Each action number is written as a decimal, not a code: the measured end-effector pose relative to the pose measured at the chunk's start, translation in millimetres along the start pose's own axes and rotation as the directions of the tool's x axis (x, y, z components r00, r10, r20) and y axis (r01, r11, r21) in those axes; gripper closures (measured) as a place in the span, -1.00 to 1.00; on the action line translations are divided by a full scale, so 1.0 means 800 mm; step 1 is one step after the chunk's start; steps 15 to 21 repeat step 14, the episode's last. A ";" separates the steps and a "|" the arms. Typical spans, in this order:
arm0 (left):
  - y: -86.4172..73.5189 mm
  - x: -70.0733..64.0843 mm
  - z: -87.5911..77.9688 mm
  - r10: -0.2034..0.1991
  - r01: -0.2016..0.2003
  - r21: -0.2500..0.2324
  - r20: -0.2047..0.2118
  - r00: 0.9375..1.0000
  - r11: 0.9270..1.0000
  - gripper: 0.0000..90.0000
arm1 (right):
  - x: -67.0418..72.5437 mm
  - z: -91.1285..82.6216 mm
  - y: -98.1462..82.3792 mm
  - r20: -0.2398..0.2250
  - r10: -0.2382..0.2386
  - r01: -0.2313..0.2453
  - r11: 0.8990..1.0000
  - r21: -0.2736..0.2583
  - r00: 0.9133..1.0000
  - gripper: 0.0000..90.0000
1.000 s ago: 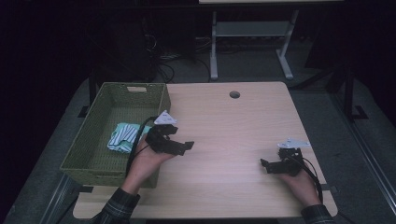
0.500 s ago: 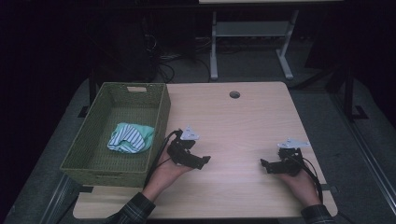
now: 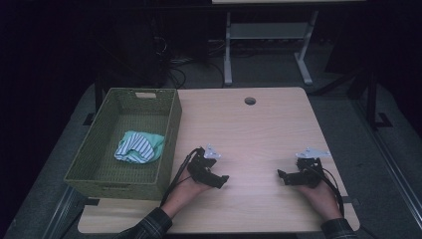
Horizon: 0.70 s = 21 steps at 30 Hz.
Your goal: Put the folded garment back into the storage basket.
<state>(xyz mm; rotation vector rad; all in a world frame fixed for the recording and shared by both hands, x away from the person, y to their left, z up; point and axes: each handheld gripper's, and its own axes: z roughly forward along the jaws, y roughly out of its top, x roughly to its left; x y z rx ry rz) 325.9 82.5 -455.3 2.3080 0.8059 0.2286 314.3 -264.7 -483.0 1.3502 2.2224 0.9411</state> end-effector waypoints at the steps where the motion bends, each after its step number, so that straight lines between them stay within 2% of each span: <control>1: -0.001 0.000 0.002 0.005 -0.005 0.011 -0.003 1.000 1.000 -0.68 | 0.000 0.000 0.000 0.000 0.000 0.000 1.000 0.000 1.000 -0.90; 9: -0.005 -0.002 0.011 0.023 -0.023 0.054 -0.012 1.000 0.998 -0.69 | 0.000 0.000 0.000 -0.001 -0.001 0.001 1.000 0.000 1.000 -0.90; 14: -0.006 -0.004 0.012 0.038 -0.036 0.058 -0.023 0.999 0.998 -0.70 | 0.000 0.000 0.000 -0.001 -0.001 0.001 1.000 0.000 1.000 -0.90; 21: -0.006 -0.004 0.012 0.038 -0.036 0.058 -0.023 0.999 0.998 -0.70 | 0.000 0.000 0.000 -0.001 -0.001 0.001 1.000 0.000 1.000 -0.90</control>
